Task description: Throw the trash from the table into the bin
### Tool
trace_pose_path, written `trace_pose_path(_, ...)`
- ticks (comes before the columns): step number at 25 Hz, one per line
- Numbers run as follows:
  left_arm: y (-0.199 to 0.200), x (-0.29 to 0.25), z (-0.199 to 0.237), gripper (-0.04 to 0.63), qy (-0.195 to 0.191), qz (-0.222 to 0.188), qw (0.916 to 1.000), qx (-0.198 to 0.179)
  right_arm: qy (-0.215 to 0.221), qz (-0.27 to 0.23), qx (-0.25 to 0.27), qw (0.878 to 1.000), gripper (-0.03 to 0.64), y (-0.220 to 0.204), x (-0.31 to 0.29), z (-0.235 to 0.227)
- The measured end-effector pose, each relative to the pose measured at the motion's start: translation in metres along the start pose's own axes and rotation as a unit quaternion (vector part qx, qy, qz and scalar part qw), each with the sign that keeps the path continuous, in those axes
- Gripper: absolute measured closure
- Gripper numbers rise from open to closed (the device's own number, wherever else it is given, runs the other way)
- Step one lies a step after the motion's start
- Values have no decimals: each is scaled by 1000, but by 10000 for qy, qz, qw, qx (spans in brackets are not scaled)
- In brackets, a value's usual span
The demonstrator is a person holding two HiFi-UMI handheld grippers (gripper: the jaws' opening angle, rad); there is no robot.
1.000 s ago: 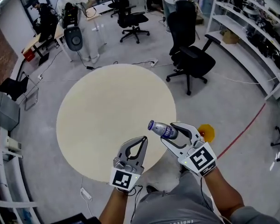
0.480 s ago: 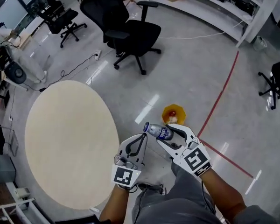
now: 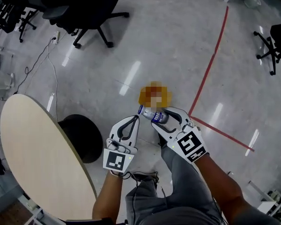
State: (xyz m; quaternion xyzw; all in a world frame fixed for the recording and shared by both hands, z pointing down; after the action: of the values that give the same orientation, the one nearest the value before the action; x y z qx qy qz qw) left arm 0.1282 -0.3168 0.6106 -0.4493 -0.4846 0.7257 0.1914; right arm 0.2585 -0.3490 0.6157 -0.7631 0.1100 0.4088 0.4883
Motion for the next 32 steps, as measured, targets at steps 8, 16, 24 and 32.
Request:
trace_pose_path(8, -100, -113, 28, 562, -375, 463, 9982, 38, 54, 467, -515, 9976, 400, -88, -110, -66)
trace_pose_path(16, -158, -160, 36, 563, -544, 762, 9955, 139, 123, 833, -639, 9944, 400, -138, -174, -97)
trace_pose_path(24, -159, -167, 33, 561, -574, 810, 9948, 229, 119, 1039, -645, 9924, 400, -144, -182, -108)
trace_pose_path(32, -137, -157, 29, 563, -570, 769, 9953, 168, 114, 1092, -599, 9921, 400, -132, -164, -103)
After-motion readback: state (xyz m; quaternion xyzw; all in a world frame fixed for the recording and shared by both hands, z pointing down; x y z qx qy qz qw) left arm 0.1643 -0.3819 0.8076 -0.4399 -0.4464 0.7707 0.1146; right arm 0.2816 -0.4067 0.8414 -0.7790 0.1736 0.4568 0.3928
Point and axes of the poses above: the fingertips, and each gripper's own axes: x backward along the fingers, z to its left, y out of its top, the point moved 6 cm from there along x, backward along the fingers, and after that the axes turned 14 degrees about z, right-handed, at the moved point
